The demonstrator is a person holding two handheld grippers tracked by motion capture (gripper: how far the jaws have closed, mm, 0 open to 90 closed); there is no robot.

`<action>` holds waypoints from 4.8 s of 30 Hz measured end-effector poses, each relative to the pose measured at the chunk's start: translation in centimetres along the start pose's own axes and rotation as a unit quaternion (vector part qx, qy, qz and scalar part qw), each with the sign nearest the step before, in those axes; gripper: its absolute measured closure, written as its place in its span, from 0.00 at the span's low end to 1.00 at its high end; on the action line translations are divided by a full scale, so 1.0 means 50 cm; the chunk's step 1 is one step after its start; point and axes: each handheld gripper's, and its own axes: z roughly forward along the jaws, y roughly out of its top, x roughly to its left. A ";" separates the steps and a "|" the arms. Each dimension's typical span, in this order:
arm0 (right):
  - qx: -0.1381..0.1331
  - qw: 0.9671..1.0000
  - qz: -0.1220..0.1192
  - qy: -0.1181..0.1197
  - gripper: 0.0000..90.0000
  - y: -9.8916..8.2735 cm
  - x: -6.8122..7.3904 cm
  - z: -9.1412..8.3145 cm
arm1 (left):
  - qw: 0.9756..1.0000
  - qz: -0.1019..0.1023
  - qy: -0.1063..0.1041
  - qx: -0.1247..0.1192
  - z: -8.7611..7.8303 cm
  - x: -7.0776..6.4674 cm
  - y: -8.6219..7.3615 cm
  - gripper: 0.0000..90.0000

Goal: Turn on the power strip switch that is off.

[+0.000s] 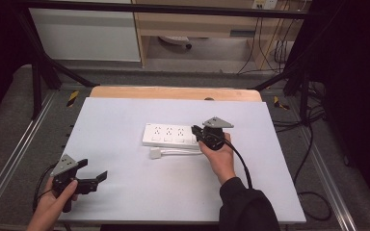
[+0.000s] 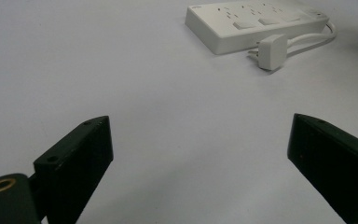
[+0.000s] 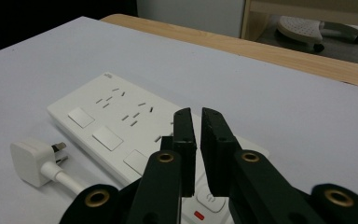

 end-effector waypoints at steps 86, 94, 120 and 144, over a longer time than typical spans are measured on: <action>0.016 1.000 -0.014 0.001 1.00 -0.060 0.059 0.067 | 1.000 0.000 0.001 -0.002 -0.003 0.004 -0.001 0.08; 0.015 1.000 -0.015 0.000 1.00 -0.061 0.059 0.067 | 1.000 0.001 0.001 -0.002 -0.003 0.003 -0.001 0.08; 0.019 1.000 -0.006 0.003 1.00 -0.062 0.059 0.071 | 1.000 0.002 0.004 -0.007 -0.006 0.003 0.001 0.08; 0.008 1.000 -0.006 0.007 1.00 -0.055 0.058 0.072 | 1.000 0.006 0.007 -0.009 -0.003 0.003 0.002 0.08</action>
